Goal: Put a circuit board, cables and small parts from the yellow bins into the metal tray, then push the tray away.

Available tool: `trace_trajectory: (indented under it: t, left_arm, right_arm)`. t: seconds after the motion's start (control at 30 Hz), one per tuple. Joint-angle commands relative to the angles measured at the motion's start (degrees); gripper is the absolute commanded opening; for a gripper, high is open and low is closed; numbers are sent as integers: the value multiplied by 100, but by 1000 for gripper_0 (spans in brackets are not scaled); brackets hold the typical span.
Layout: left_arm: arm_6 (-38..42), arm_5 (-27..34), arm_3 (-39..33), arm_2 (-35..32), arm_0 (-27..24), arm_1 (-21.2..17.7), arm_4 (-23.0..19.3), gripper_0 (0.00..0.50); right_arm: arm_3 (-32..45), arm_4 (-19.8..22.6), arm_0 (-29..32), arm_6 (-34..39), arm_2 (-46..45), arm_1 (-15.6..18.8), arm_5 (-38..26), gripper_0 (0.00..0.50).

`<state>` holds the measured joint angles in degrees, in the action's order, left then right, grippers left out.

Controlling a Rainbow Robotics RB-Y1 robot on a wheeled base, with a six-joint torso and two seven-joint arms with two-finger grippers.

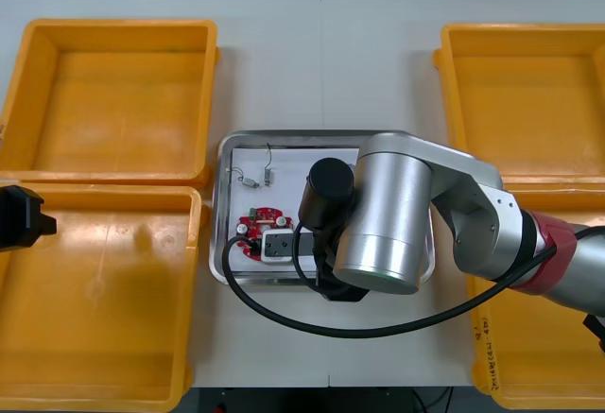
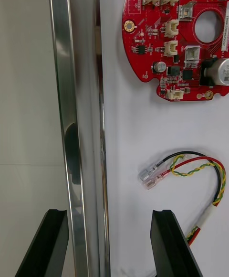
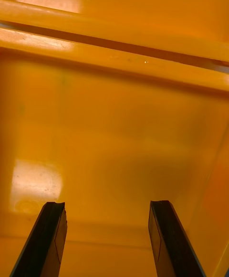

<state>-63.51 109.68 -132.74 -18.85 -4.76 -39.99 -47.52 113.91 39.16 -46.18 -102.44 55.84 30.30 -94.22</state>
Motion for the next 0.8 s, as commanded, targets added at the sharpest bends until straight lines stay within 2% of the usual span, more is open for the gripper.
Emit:
trace_trajectory:
  t: [0.03, 0.37, 0.57, 0.8]
  left_arm:
    - [-733, 32, -182, -171, 124, -237, -38, 500]
    - [-733, 32, -182, -171, 124, -237, -38, 500]
    - [-733, 32, -182, -171, 124, -237, -38, 500]
    - [-733, 32, -182, -171, 124, -237, -38, 500]
  right_arm:
    - [17, -234, 197, -198, 147, -200, 71, 500]
    - [17, -655, 523, -198, 164, -516, 62, 500]
    - [17, -963, 637, -172, 358, -551, 150, 500]
    - [17, -1077, 707, -154, 516, -525, 247, 500]
